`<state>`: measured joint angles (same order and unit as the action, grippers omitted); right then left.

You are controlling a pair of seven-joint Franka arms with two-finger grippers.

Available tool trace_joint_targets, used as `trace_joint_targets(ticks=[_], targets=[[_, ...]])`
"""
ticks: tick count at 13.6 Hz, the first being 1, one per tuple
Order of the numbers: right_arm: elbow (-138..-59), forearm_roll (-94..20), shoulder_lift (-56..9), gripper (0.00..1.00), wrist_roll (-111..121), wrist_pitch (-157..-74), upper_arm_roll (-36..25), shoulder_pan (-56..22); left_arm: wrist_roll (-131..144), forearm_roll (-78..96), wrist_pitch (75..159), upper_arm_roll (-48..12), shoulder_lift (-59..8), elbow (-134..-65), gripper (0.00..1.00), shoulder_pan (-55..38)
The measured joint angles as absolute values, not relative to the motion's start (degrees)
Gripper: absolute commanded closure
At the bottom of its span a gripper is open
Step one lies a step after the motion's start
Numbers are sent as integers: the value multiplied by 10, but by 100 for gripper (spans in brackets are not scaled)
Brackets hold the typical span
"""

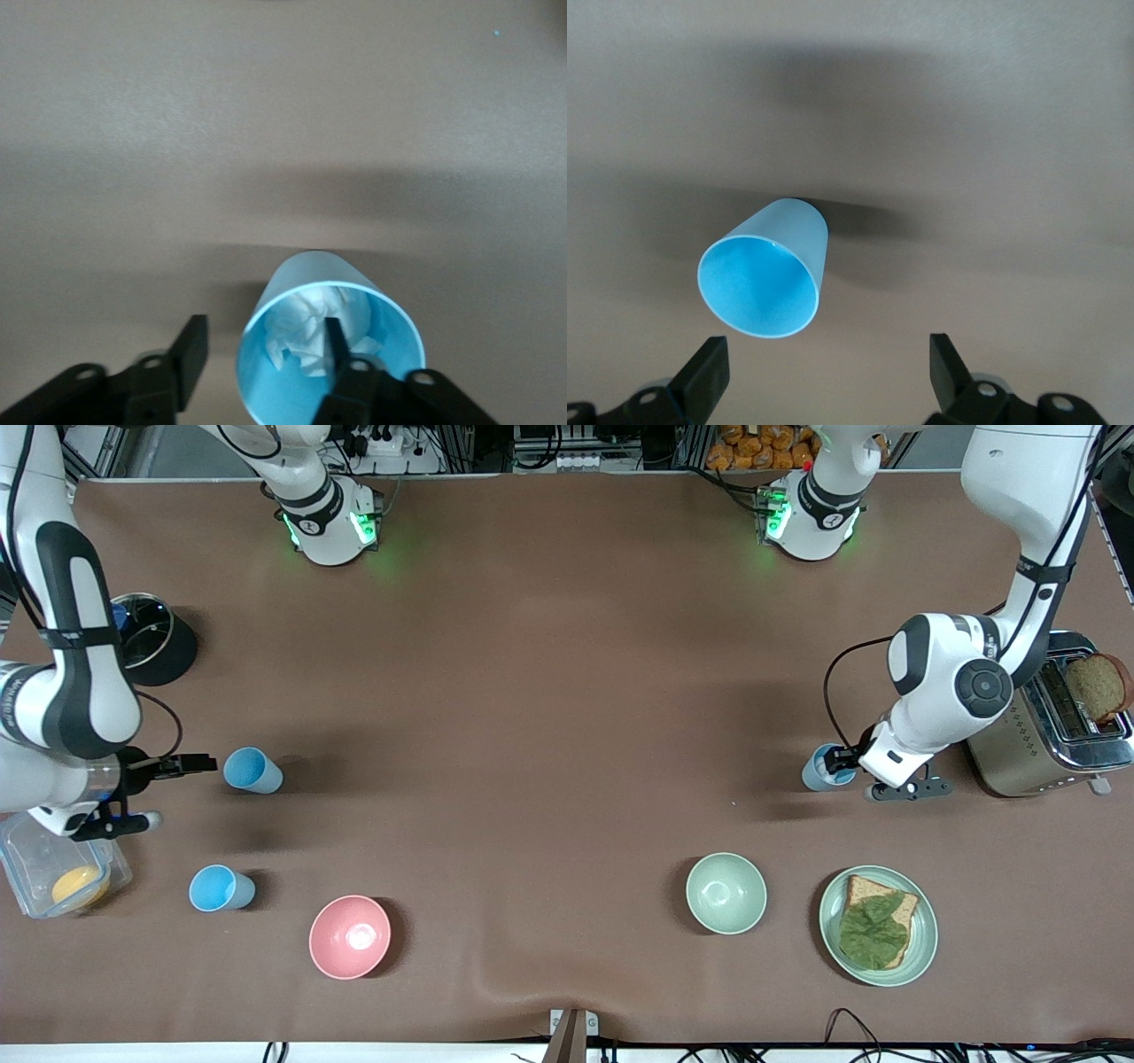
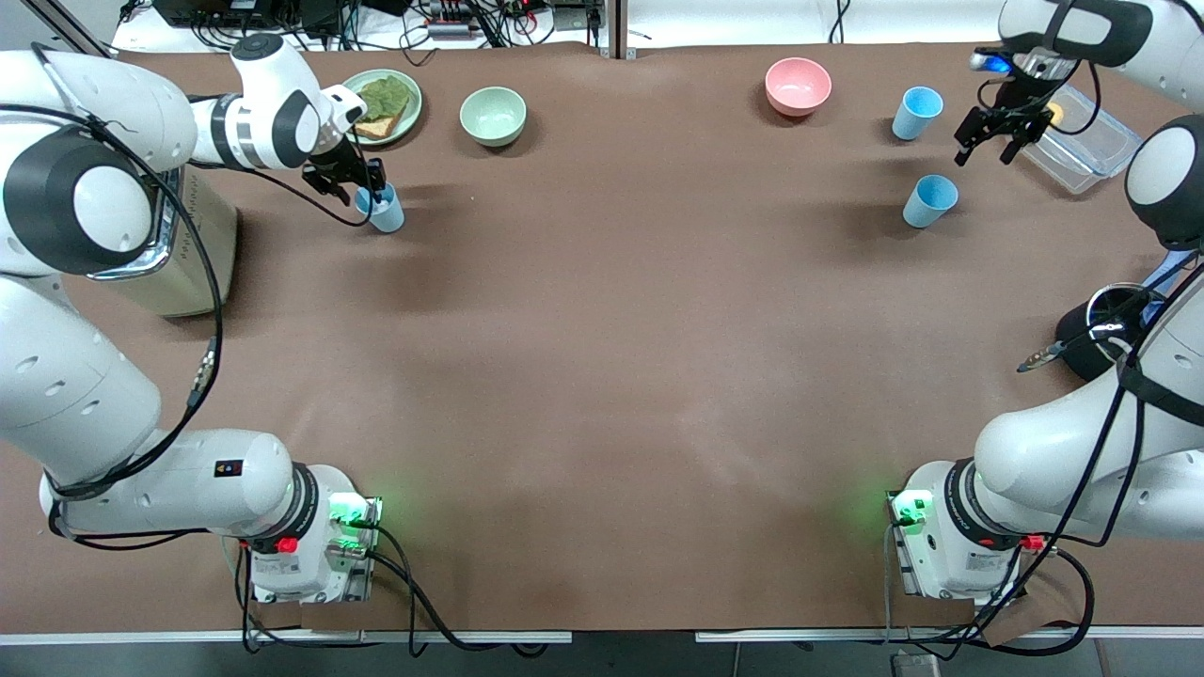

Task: Stack blue cups with both arms
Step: 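Lift the tissue cup with the left gripper while the right gripper grasps a blue cup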

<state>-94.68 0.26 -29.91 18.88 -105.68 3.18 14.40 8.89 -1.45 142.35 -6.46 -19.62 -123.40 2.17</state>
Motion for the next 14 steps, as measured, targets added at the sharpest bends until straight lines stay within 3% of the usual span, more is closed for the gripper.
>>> trace_joint_targets(ticks=[7, 8, 9, 10, 11, 14], targets=[[-1045, 2, -299, 0, 189, -1168, 32, 144, 89, -14, 1430, -85, -207, -1224, 100, 15], [-1052, 2, -300, 14, 189, -1175, 33, 144, 93, -13, 1430, -99, -208, -1219, 100, 15], [-1055, 2, -300, 54, 189, -1179, 33, 144, 109, -12, 1431, -118, -208, -1214, 100, 15], [-1056, 2, -300, 87, 189, -1182, 33, 144, 133, -12, 1431, -141, -208, -1206, 100, 12], [-1057, 2, -300, 100, 189, -1184, 33, 144, 159, -12, 1431, -158, -209, -1196, 100, 2], [-1057, 2, -300, 100, 189, -1185, 33, 144, 234, -12, 1430, -170, -214, -1157, 100, -59]])
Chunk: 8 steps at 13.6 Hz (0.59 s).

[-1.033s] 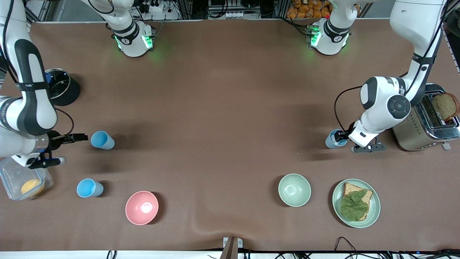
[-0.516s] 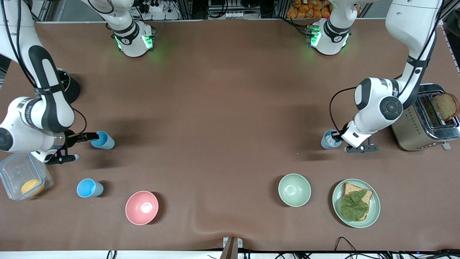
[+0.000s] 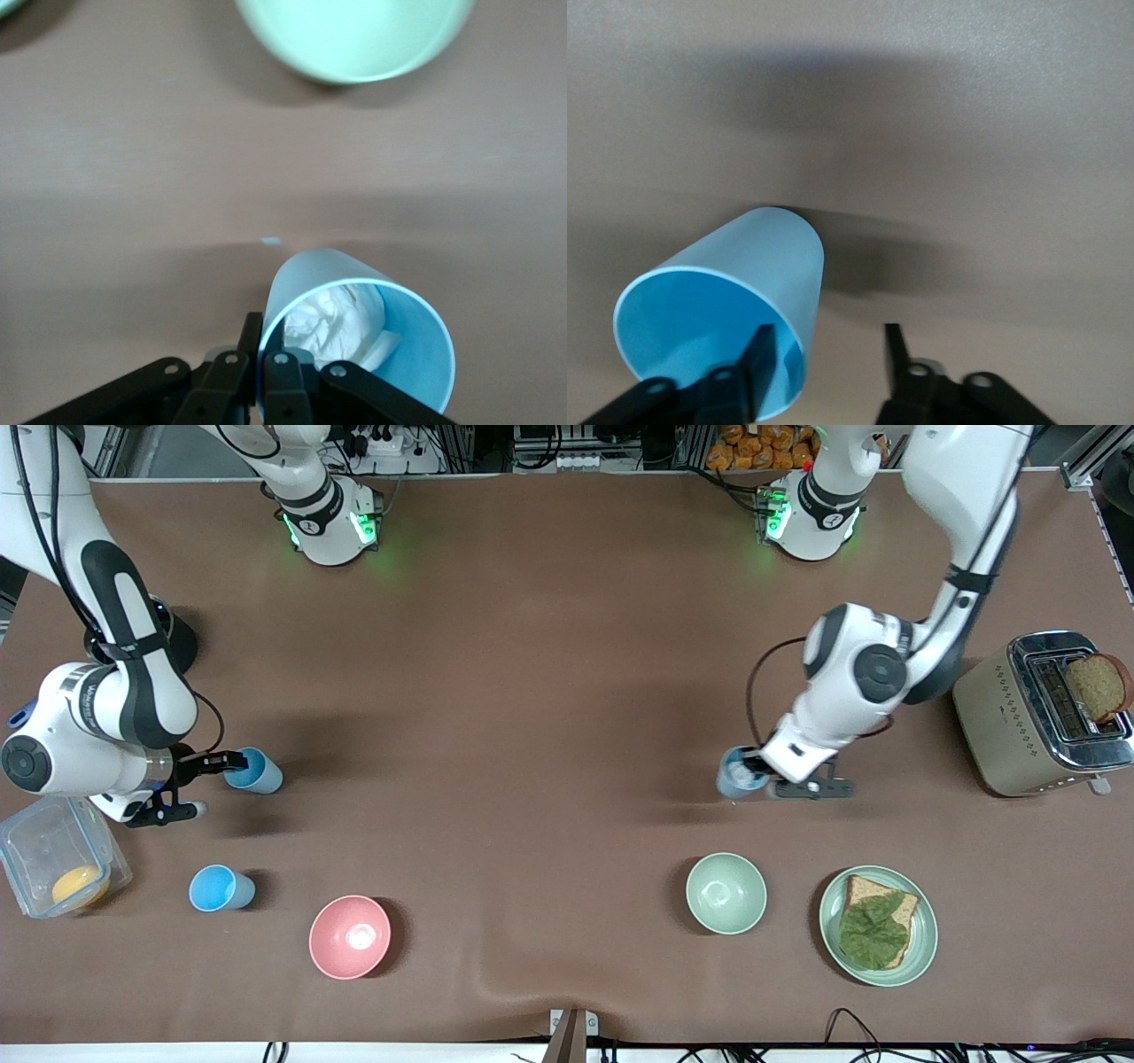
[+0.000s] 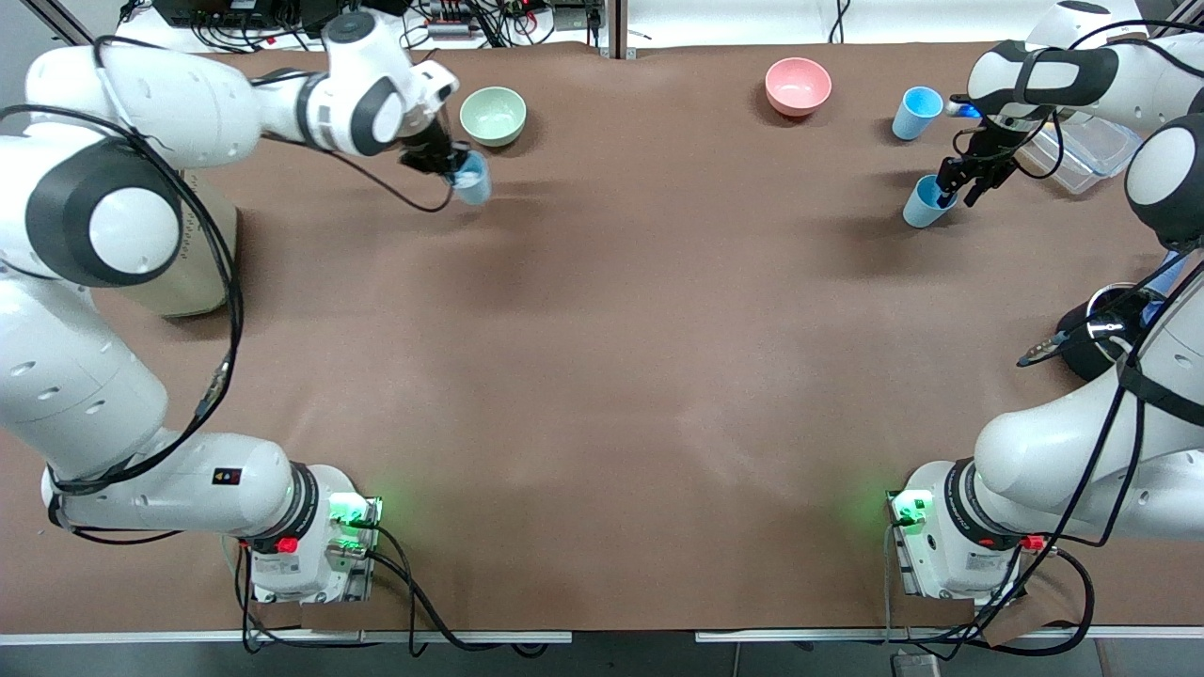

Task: Stack blue cups with both arms
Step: 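Lift the tissue cup with the left gripper while the right gripper grasps a blue cup, then place the tissue cup mid-table while the right gripper carries the blue cup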

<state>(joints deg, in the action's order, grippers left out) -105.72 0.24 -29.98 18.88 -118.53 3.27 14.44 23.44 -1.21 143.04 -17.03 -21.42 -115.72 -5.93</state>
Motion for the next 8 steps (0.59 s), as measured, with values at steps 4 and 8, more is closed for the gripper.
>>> trace_joint_targets(ticks=[4, 8], targets=[[-1057, 1, -299, 100, 189, -1184, 34, 144, 335, -12, 1430, -170, -262, -1100, 100, -154], [-1046, -5, -284, 100, 187, -1142, 47, 142, 449, -12, 1431, -168, -336, -1018, 100, -256]])
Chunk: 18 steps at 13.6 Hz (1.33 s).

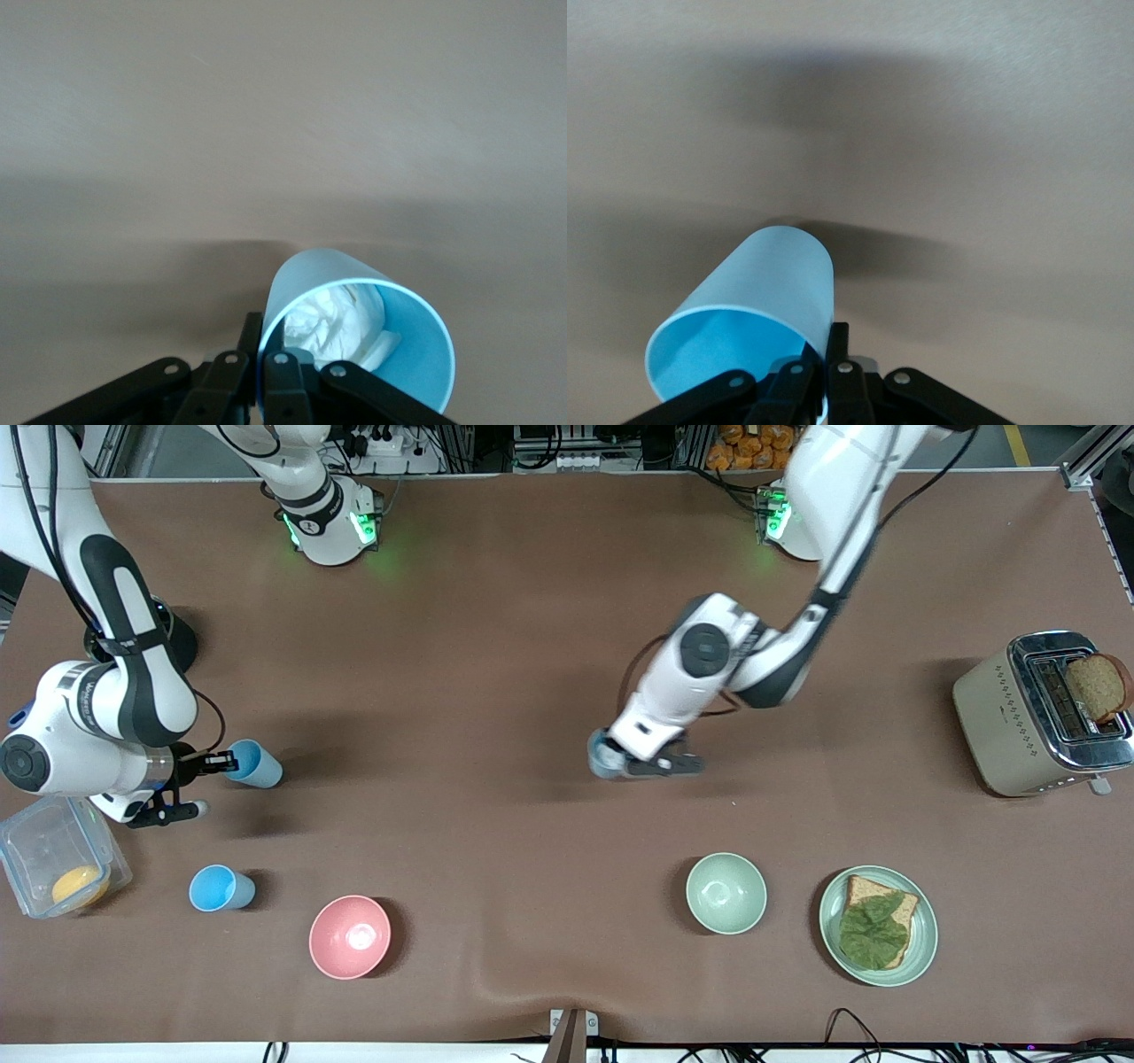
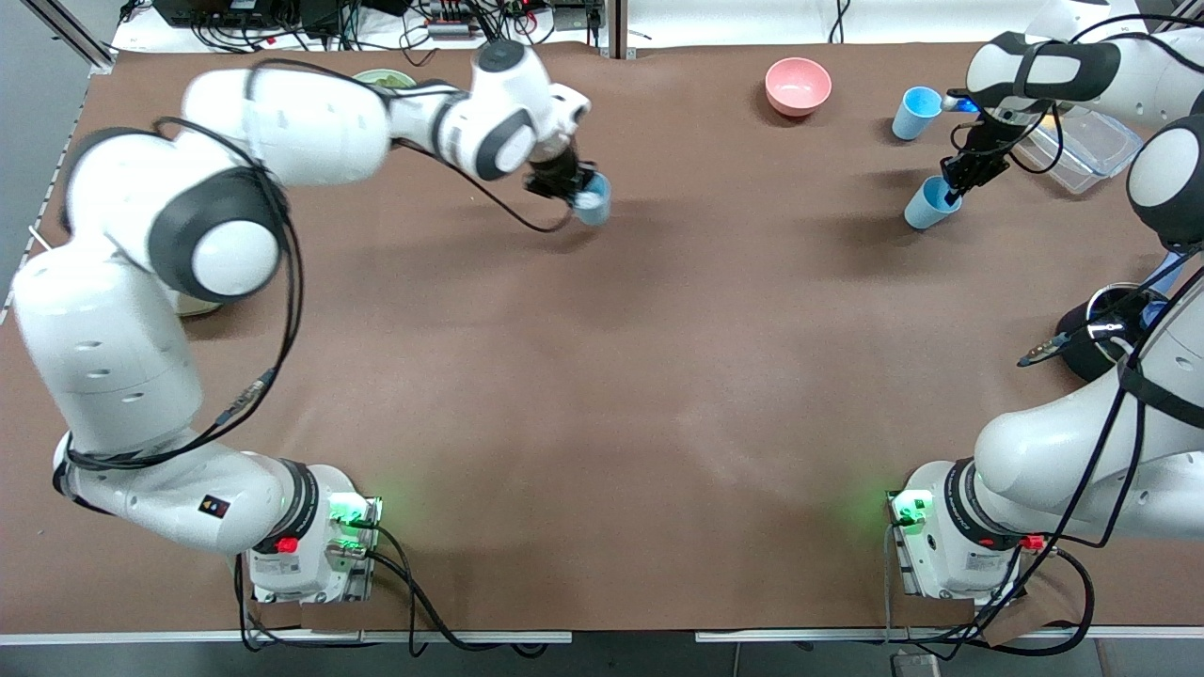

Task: Stack blue cups with both arms
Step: 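Place the tissue cup mid-table while the right gripper carries the blue cup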

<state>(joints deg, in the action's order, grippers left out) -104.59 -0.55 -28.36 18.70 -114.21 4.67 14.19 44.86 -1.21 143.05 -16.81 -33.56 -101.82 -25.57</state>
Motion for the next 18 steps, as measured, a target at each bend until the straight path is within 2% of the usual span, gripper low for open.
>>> trace_joint_targets(ticks=[4, 6, 7, 8, 13, 15, 18], targets=[[-1008, -43, -259, 100, 160, -1044, 57, 121, 479, -12, 1430, -152, -382, -977, 100, -335], [-997, -49, -249, 100, 114, -1019, 58, 97, 498, -12, 1430, -135, -390, -972, 100, -373], [-996, -57, -244, 100, 86, -1013, 59, 81, 509, -12, 1430, -129, -392, -972, 76, -387], [-996, -67, -239, 100, 58, -1006, 59, 64, 519, -12, 1430, -123, -392, -971, 1, -395], [-996, -90, -227, 100, -96, -998, 61, -19, 557, -12, 1411, -117, -376, -949, 0, -398], [-996, -96, -226, 100, -140, -999, 61, -45, 577, -18, 1336, -97, -329, -928, 0, -398], [-995, -148, -223, 100, -192, -1007, 61, -74, 573, -37, 1163, -44, -222, -882, 0, -383]])
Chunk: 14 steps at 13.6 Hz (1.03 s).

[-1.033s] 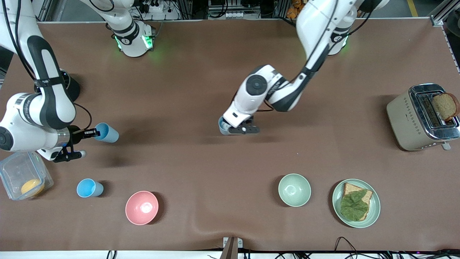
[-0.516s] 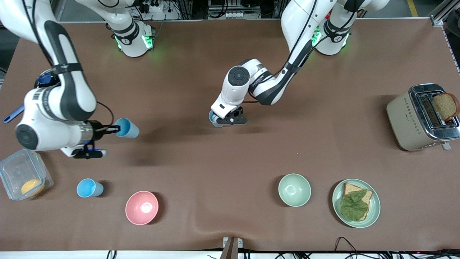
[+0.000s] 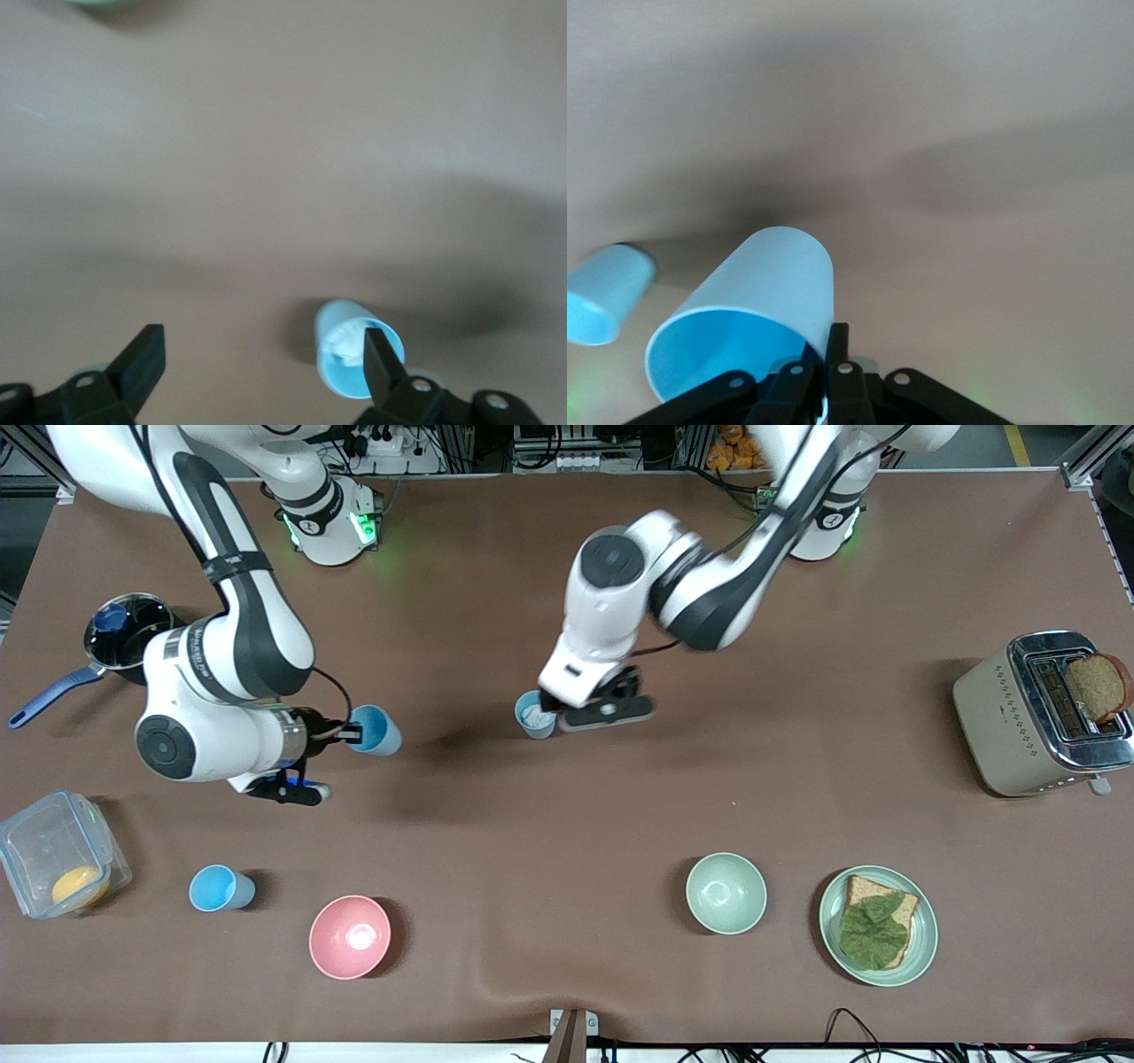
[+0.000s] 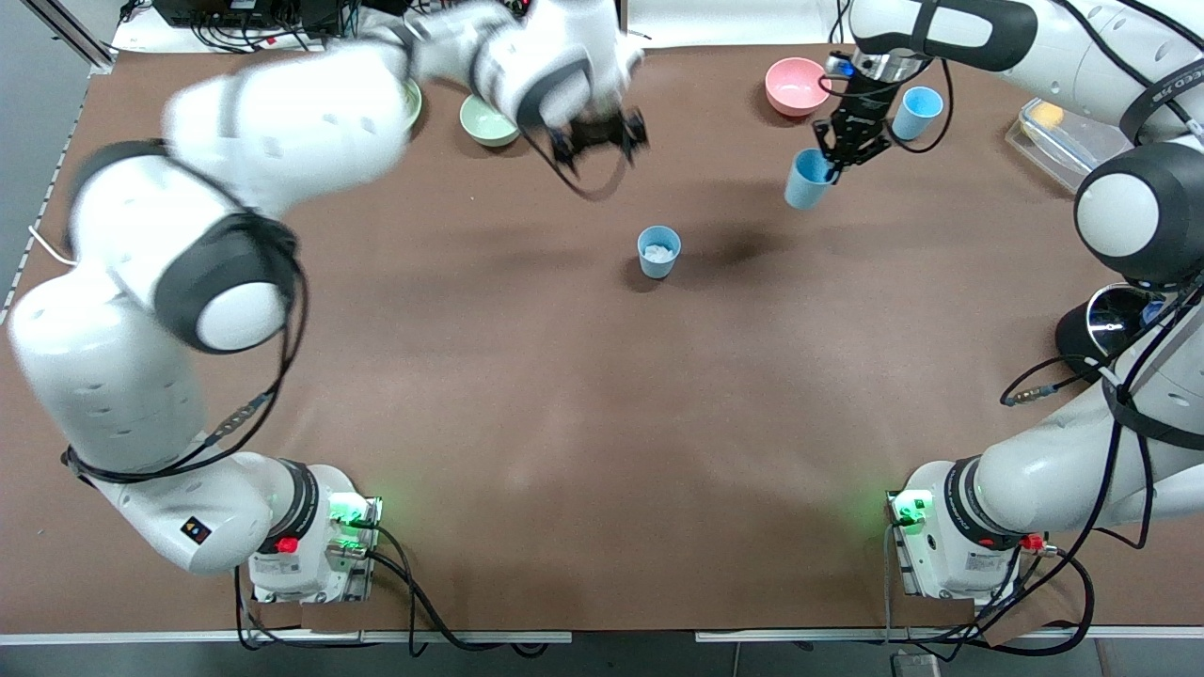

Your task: Stack blue cups with both arms

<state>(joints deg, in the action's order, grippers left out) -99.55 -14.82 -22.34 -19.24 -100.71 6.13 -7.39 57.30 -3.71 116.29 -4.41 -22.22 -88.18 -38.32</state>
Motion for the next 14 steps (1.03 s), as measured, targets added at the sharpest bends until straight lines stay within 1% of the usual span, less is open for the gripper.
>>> trace_joint_targets(ticks=[1, 3, 6, 8, 10, 12, 14], targets=[[-995, -157, -223, 100, -219, -1016, 61, -88, 558, -37, 1123, -32, -186, -874, 0, -363], [-996, -162, -223, 100, -284, -1042, 62, -127, 536, -39, 1075, -25, -126, -871, 0, -302], [-997, -165, -224, 100, -400, -1102, 62, -209, 434, -41, 1022, -23, -65, -871, 0, -199], [-998, -165, -228, 100, -460, -1129, 62, -262, 307, -41, 983, -22, -44, -871, 0, -140], [-998, -165, -229, 100, -506, -1139, 62, -305, 243, -41, 960, -23, -36, -872, 0, -102], [-1001, -165, -231, 100, -526, -1144, 62, -325, 204, -41, 949, -25, -30, -872, 0, -84], [-1003, -165, -234, 100, -527, -1147, 59, -326, 162, -41, 935, -35, -26, -872, 0, -64]])
